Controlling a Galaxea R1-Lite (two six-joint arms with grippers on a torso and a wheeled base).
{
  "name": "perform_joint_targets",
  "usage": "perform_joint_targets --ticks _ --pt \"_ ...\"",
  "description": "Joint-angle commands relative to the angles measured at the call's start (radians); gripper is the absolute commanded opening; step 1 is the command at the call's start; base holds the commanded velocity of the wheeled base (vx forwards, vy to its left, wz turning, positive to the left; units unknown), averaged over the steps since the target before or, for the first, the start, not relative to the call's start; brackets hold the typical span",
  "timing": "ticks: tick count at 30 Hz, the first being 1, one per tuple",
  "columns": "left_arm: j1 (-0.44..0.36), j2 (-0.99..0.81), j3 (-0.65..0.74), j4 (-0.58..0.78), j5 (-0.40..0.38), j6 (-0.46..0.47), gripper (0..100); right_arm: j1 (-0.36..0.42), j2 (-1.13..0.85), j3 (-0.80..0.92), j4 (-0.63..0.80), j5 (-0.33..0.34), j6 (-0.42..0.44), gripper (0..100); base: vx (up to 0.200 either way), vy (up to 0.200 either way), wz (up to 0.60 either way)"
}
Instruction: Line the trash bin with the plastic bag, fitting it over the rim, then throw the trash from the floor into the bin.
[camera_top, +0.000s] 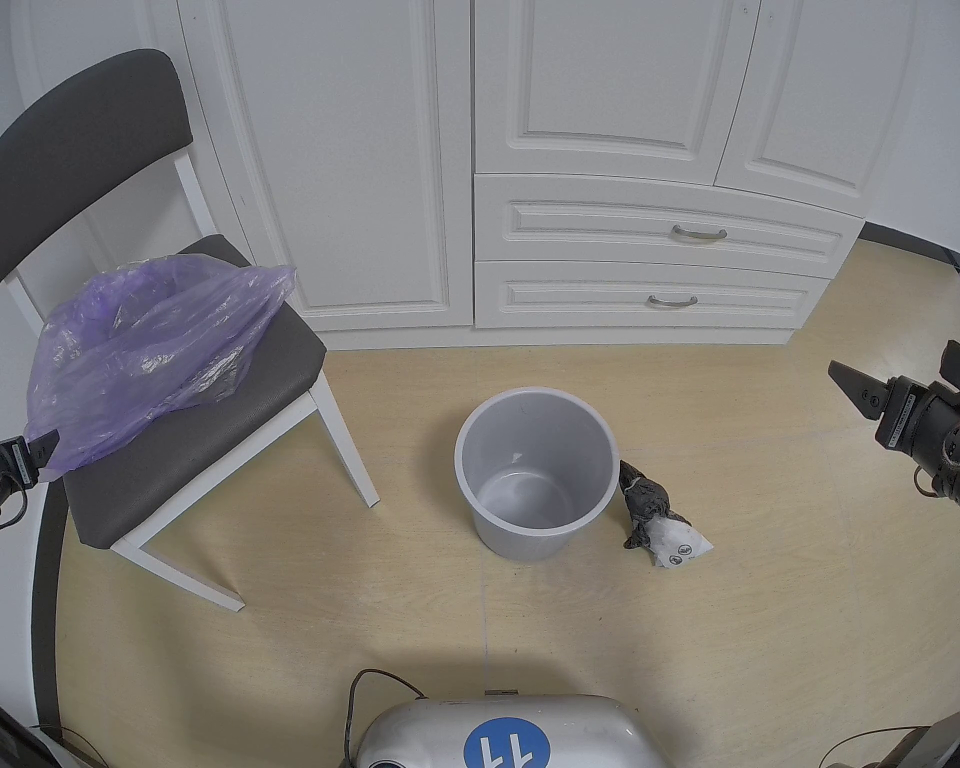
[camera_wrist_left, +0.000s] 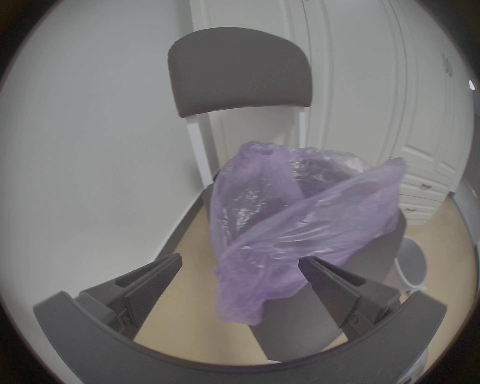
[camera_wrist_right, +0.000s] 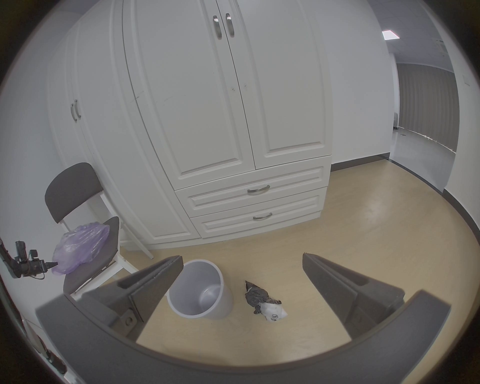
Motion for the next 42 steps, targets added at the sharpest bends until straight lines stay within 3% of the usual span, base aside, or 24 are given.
perform_joint_targets --ticks 1,12,19,25,30,34,36,42 --pt "0.074 -0.058 0.024 0.018 -0.138 -0.013 100 0.009 -0.006 0.006 0.002 -0.001 0.000 100 0.000 0.000 0.00" --pt "0.125 0.029 0.042 0.019 -0.139 0.094 100 0.023 -0.006 0.012 0.006 -0.002 0.000 100 0.000 0.000 0.00" --pt "0.125 0.025 0.062 0.019 -0.155 0.091 100 0.023 -0.010 0.010 0.012 -0.002 -0.002 100 0.000 0.000 0.00" --pt "0.191 -0.034 0.123 0.018 -0.314 0.096 100 0.025 -0.027 0.010 0.028 -0.001 -0.006 100 0.000 0.000 0.00" --pt "0.211 0.006 0.125 0.015 -0.314 0.119 100 0.031 -0.027 0.010 0.034 -0.001 -0.008 100 0.000 0.000 0.00" --pt "0.241 0.041 0.125 0.015 -0.314 0.192 100 0.034 -0.024 0.013 0.035 -0.001 -0.008 100 0.000 0.000 0.00" --pt "0.266 0.098 0.122 0.015 -0.314 0.274 100 0.043 -0.023 0.016 0.035 -0.002 -0.009 100 0.000 0.000 0.00" --pt "0.248 0.207 0.079 -0.002 -0.314 0.269 100 0.046 -0.018 0.019 0.034 -0.002 -0.009 100 0.000 0.000 0.00"
